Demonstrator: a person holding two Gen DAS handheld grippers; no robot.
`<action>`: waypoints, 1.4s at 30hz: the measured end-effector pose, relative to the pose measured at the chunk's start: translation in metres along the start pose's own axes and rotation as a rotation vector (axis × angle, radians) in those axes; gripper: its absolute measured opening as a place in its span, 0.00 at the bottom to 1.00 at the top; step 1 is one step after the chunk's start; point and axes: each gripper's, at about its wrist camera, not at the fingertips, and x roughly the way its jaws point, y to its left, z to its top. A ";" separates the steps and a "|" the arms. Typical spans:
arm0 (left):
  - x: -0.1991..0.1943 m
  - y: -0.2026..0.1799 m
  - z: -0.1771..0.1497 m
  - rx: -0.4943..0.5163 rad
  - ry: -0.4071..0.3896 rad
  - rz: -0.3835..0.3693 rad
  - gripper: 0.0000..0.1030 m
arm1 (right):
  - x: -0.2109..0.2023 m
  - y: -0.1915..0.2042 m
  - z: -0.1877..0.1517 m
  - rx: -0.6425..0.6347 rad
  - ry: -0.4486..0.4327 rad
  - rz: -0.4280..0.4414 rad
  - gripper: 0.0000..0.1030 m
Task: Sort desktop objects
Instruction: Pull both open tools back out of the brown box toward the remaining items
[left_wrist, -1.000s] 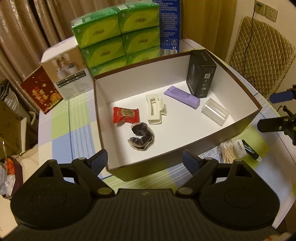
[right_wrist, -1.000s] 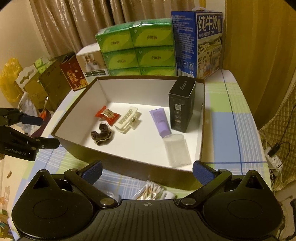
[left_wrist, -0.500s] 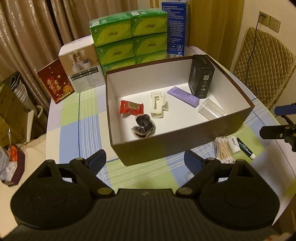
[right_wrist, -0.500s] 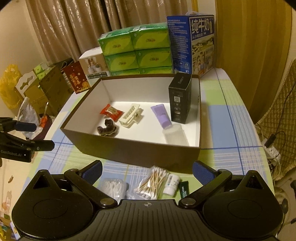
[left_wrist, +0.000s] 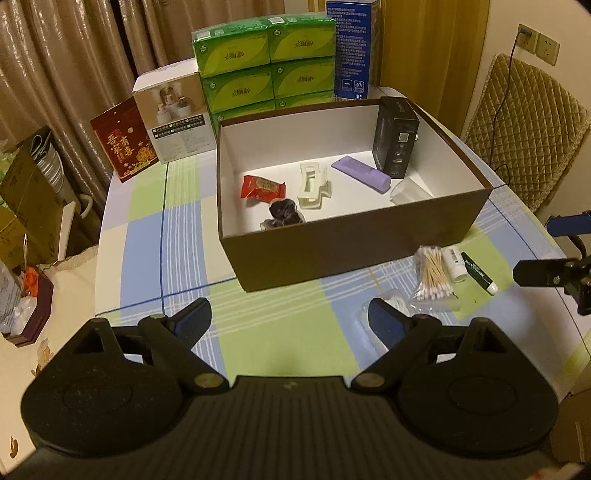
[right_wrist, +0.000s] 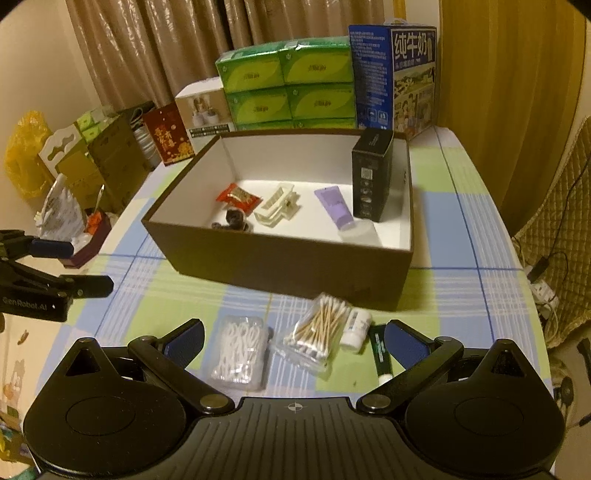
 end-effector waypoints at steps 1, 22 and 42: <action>-0.001 0.000 -0.002 -0.002 0.002 0.000 0.87 | 0.000 0.001 -0.002 -0.002 0.003 -0.005 0.98; -0.001 -0.020 -0.031 -0.034 0.060 0.013 0.87 | -0.010 -0.019 -0.032 0.080 -0.007 0.031 0.98; 0.032 -0.049 -0.049 -0.061 0.156 -0.009 0.87 | 0.017 -0.049 -0.061 0.048 0.065 -0.073 0.98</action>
